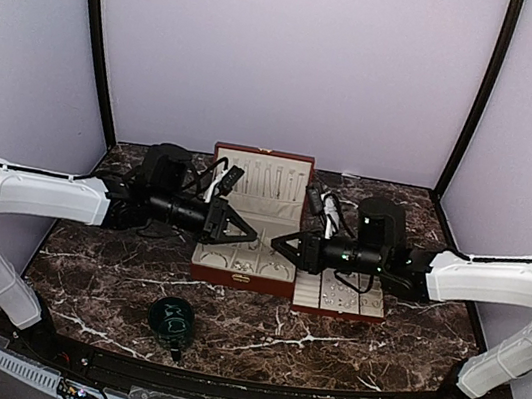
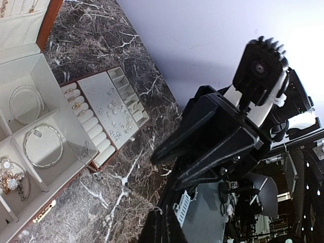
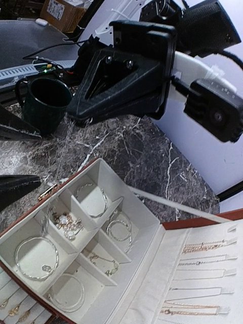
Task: Organize the mixed jewelry
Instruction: Pass from the right arm to the left, then adjust the necklace at the center of the board.
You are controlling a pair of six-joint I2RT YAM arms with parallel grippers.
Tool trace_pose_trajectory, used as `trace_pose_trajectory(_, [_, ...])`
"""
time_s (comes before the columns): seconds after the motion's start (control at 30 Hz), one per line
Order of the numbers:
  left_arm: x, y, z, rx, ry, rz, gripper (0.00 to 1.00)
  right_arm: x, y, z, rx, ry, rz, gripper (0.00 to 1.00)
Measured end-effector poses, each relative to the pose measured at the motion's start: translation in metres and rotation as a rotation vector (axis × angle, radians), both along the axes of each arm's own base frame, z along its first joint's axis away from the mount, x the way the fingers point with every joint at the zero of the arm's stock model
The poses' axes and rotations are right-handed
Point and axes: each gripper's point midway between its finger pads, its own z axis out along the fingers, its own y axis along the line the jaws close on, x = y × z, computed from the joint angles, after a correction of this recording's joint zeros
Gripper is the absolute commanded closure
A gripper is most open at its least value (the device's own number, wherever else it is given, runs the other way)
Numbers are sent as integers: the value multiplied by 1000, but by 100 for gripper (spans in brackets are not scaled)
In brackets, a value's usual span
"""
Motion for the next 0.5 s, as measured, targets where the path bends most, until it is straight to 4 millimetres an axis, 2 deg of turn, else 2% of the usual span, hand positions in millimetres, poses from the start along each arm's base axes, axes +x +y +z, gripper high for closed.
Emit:
trace_pose_trajectory(0.2, [-1, 1, 1, -5, 52, 19, 100, -6, 14, 17, 81, -38, 41, 82])
trace_pose_trajectory(0.5, [-2, 1, 0, -7, 68, 18, 100, -4, 26, -14, 37, -20, 56, 85])
